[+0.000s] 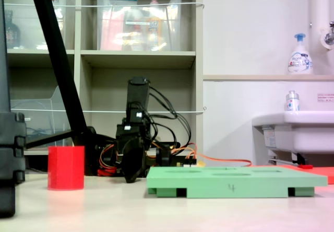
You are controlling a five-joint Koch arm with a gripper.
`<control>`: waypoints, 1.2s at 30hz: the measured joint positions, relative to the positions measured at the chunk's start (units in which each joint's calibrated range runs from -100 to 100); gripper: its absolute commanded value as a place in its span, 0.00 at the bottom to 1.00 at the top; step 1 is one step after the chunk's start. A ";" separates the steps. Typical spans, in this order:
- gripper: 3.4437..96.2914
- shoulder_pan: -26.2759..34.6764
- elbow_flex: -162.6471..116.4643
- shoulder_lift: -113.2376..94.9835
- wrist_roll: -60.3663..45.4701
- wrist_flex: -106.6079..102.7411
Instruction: Put the octagonal pillar block into the corresponding hole
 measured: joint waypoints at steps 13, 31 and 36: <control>0.49 0.00 0.00 0.00 0.00 0.00; 0.50 -0.83 0.00 0.00 12.41 0.00; 0.47 -5.62 4.80 0.00 26.42 -4.99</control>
